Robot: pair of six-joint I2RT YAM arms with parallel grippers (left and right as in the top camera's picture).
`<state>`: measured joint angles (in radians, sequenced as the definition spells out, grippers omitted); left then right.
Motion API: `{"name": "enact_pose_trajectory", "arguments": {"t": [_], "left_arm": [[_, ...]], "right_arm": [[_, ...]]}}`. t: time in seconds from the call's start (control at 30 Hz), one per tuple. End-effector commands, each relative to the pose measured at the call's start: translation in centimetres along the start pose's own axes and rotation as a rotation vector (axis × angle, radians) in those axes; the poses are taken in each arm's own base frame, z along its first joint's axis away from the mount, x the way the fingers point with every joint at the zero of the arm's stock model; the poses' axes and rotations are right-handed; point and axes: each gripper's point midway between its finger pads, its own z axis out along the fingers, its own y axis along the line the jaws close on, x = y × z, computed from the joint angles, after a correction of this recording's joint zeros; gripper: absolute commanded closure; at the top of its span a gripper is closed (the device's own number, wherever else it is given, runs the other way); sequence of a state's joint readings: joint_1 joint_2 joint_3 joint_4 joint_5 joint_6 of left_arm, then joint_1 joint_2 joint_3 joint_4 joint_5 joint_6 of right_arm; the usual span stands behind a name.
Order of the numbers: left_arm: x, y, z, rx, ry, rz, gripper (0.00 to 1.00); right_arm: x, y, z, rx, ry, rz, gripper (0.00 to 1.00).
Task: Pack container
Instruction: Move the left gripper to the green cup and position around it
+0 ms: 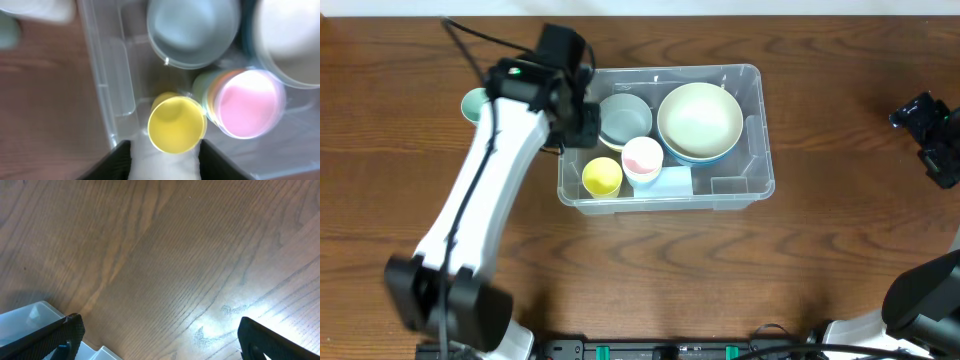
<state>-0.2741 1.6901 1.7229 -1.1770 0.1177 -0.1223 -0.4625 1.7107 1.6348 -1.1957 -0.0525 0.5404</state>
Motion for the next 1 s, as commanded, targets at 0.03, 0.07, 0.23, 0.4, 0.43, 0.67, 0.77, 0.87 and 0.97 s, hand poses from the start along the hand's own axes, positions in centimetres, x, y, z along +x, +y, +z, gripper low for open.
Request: {"name": "enact_pose_trajectory", "arguments": {"t": [0.03,0.07,0.23,0.4,0.43,0.67,0.77,0.87,0.97], "left_arm": [[-2.5,1.9,-7.3,-0.104,-0.247,0.015,0.37],[-3.1,3.0,-8.7,-0.152,-0.308,0.0,0.35],[-5.6,8.4,-13.4,-0.305,-0.517,-0.126,0.34],[-7.6,14.4,-12.2,-0.374,-0.541,-0.288,0.33],[-7.8,15.3,-11.5,-0.385,-0.526,-0.309,0.34],[-7.1,21.5,-3.3,-0.443,-0.326,-0.469,0.34],[-6.2,22.9,-0.2,-0.454,-0.245,-0.522,0.34],[-5.2,24.2,1.8,-0.462,-0.195,-0.606,0.34],[-4.6,25.3,3.3,-0.435,-0.176,-0.718,0.34]], "right_arm": [[-0.2,-0.3,-0.3,0.001,-0.009,0.002,0.01],[-0.2,-0.3,-0.3,0.001,-0.009,0.002,0.01],[-0.2,-0.3,-0.3,0.001,-0.009,0.002,0.01],[-0.2,-0.3,-0.3,0.001,-0.009,0.002,0.01],[-0.2,-0.3,-0.3,0.001,-0.009,0.002,0.01],[-0.2,-0.3,-0.3,0.001,-0.009,0.002,0.01],[-0.2,-0.3,-0.3,0.001,-0.009,0.002,0.01],[-0.2,-0.3,-0.3,0.001,-0.009,0.002,0.01],[-0.2,-0.3,-0.3,0.001,-0.009,0.002,0.01]]}}
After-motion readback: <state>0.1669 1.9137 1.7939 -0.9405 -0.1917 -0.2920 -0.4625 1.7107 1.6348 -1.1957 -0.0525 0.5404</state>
